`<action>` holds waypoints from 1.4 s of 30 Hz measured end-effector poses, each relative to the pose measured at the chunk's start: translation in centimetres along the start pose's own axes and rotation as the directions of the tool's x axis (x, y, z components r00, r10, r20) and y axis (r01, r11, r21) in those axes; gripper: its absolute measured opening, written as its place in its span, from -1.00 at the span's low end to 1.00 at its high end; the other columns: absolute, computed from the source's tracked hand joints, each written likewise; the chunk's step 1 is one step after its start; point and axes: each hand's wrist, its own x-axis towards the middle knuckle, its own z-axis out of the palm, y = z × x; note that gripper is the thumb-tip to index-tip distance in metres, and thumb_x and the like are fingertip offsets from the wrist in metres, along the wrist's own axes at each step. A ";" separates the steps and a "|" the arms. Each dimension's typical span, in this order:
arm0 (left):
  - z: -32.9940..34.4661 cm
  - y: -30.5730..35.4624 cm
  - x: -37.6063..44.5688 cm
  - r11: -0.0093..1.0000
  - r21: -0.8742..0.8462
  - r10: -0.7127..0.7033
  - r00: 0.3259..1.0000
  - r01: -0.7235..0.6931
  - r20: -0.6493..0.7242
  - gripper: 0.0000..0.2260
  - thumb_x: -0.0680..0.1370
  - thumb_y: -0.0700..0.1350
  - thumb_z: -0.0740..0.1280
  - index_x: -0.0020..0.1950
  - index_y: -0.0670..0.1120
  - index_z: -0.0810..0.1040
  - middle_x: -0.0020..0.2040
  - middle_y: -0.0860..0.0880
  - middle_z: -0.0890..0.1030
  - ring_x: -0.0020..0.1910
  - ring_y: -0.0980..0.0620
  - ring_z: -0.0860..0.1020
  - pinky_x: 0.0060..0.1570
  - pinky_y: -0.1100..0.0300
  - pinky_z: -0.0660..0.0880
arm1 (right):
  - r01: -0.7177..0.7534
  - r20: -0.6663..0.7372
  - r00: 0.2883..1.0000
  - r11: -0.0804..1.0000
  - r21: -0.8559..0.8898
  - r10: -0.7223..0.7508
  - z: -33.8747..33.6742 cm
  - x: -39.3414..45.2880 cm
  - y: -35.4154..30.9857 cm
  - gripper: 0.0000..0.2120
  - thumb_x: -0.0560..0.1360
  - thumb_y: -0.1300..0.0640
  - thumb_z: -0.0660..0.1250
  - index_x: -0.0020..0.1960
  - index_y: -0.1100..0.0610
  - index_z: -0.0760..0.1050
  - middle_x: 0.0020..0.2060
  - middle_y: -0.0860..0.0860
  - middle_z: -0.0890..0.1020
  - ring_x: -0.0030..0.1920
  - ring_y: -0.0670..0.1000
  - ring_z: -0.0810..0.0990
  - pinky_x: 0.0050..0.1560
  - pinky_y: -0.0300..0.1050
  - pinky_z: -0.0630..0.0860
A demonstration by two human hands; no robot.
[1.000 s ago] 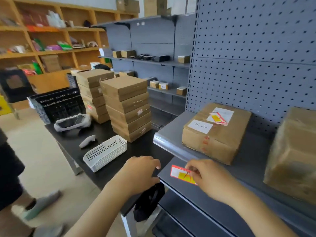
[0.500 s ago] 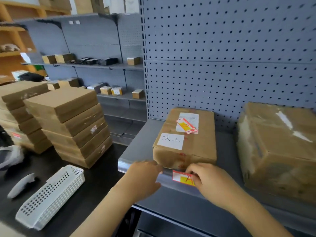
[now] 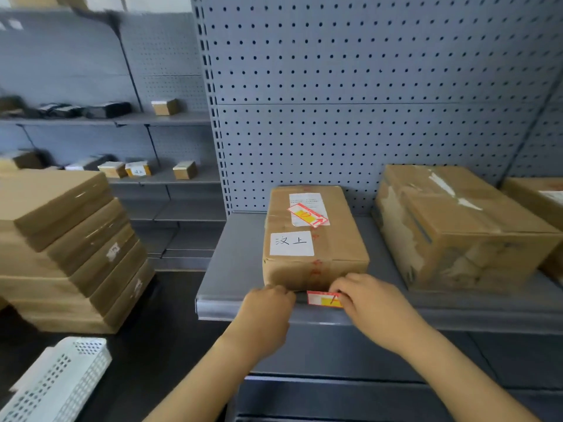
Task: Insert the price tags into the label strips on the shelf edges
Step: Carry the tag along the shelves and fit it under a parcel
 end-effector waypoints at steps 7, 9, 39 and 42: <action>0.8 -0.4 -0.5 0.997 -0.062 0.049 0.998 -0.046 0.049 -0.70 0.54 -0.24 0.22 0.27 -0.06 0.46 0.26 -0.08 0.45 0.19 -0.09 0.48 0.14 0.05 0.48 | 0.040 -0.043 0.998 0.997 -0.067 -0.043 0.8 0.4 -1.4 -0.80 0.55 0.18 0.18 0.11 0.00 0.49 -0.03 -0.01 0.45 -0.04 0.07 0.49 -0.18 0.06 0.51; 1.0 -0.6 -0.7 0.996 -0.075 0.046 0.997 -0.042 0.057 -0.70 0.53 -0.25 0.23 0.26 -0.06 0.46 0.26 -0.08 0.44 0.19 -0.09 0.47 0.13 0.01 0.50 | 0.083 -0.048 0.995 0.995 -0.056 -0.085 1.0 0.4 -1.4 -0.76 0.53 0.20 0.22 0.14 -0.03 0.50 -0.05 -0.02 0.45 -0.07 0.04 0.49 -0.22 0.04 0.51; 0.1 0.2 -0.2 0.998 0.048 0.036 0.999 -0.035 -0.011 -0.73 0.58 -0.11 0.26 0.29 0.00 0.44 0.20 -0.04 0.54 0.09 -0.02 0.55 0.10 0.12 0.49 | 0.112 -0.052 0.992 0.994 -0.016 -0.113 0.4 0.2 -0.8 -0.76 0.58 0.12 0.17 0.20 -0.02 0.48 0.15 -0.09 0.54 0.15 -0.04 0.44 0.09 -0.11 0.43; -0.4 1.0 0.5 0.997 0.049 0.064 0.997 -0.063 -0.038 -0.75 0.58 -0.11 0.25 0.27 0.02 0.45 0.18 -0.02 0.56 0.08 -0.01 0.56 0.12 0.15 0.48 | 0.063 -0.067 0.995 0.996 -0.065 -0.067 -0.2 -0.5 -0.4 -0.77 0.55 0.15 0.21 0.17 -0.02 0.49 0.12 -0.07 0.55 0.12 -0.01 0.45 0.06 -0.10 0.43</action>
